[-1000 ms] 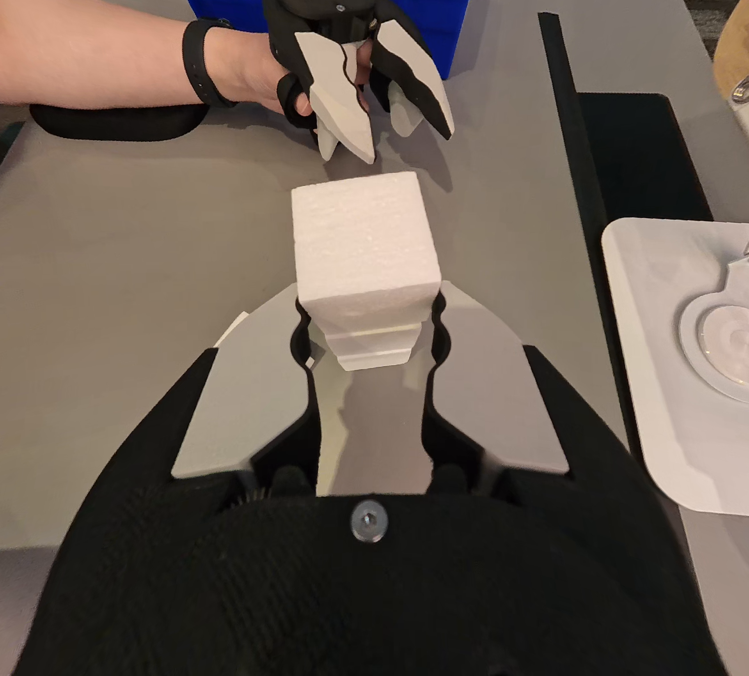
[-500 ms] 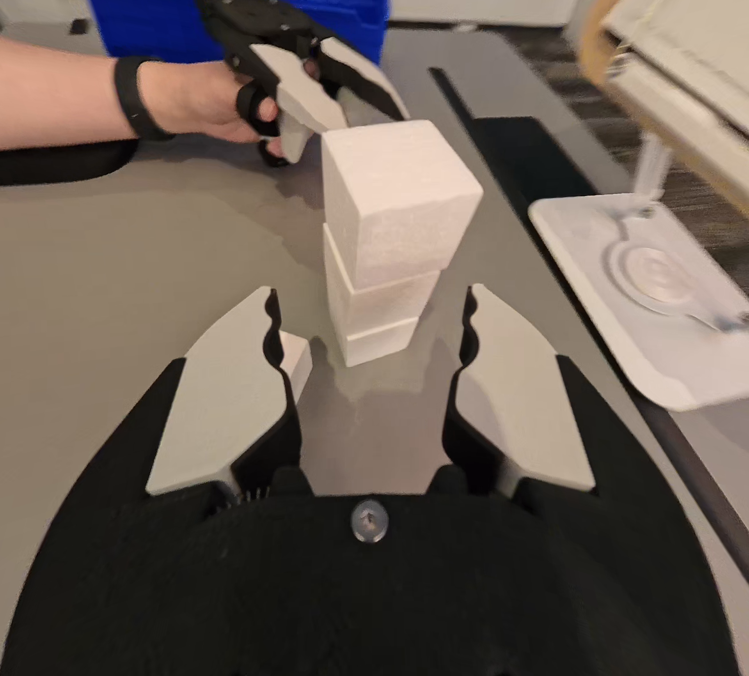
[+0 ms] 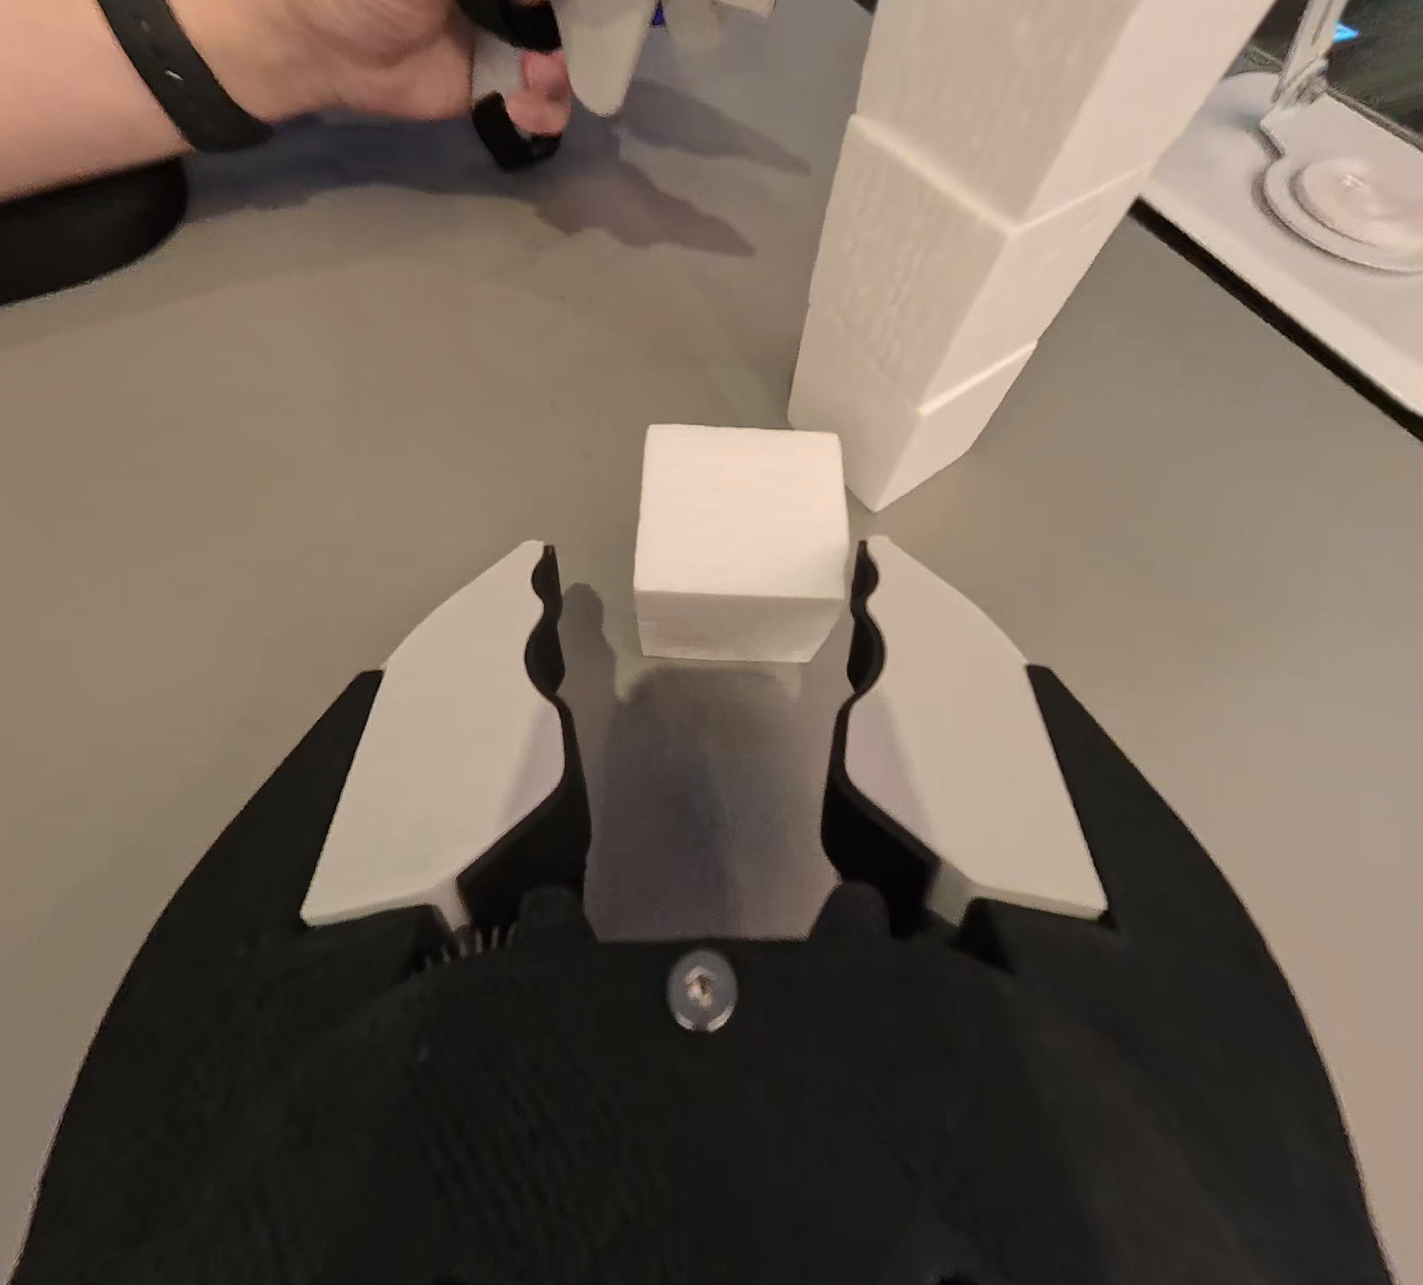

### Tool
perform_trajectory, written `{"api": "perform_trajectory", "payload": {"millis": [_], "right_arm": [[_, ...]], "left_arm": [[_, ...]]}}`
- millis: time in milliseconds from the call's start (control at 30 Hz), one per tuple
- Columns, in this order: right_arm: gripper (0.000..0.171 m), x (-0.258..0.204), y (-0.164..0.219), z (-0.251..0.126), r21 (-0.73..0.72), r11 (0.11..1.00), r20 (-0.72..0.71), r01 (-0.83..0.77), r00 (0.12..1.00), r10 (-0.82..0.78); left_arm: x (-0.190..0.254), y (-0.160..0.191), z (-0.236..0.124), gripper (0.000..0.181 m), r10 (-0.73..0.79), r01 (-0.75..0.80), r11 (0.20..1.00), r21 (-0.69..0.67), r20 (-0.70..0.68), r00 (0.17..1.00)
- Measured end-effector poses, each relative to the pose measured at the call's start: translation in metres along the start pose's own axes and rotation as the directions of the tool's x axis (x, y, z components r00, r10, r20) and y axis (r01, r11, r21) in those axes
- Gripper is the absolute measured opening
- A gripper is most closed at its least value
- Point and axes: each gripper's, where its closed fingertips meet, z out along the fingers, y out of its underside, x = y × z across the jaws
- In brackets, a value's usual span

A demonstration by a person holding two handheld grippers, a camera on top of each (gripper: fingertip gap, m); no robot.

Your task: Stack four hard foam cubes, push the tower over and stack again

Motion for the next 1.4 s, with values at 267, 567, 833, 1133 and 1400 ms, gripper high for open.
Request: {"api": "perform_trajectory", "payload": {"millis": [267, 567, 833, 1133, 1400], "right_arm": [[0.058, 0.005, 0.001, 0.002, -0.010, 1.000, -0.011, -0.001, 1.000, 0.001], [0.058, 0.032, -0.164, -0.060, 0.224, 0.960, 0.315, 0.167, 0.920, -0.233], [0.058, 0.068, -0.151, -0.019, 0.053, 0.972, 0.392, 0.227, 0.891, -0.229], [0.059, 0.069, -0.147, -0.012, 0.029, 0.969, 0.439, 0.246, 0.867, -0.234], [0.059, 0.072, -0.145, -0.010, 0.036, 0.969, 0.444, 0.245, 0.865, -0.235]], "left_arm": [[-0.001, -0.003, -0.004, 0.063, -0.026, 0.026, 0.999, 0.021, -0.007, 1.000], [-0.002, 0.001, -0.001, 0.062, -0.030, 0.030, 1.000, -0.001, -0.024, 0.999], [-0.004, 0.009, 0.003, 0.062, 0.009, -0.010, 0.998, -0.054, -0.020, 1.000], [-0.004, 0.013, 0.006, 0.062, 0.006, -0.009, 0.997, -0.077, -0.030, 1.000], [-0.003, 0.013, 0.006, 0.062, 0.011, -0.013, 0.997, -0.077, -0.032, 0.999]]}}
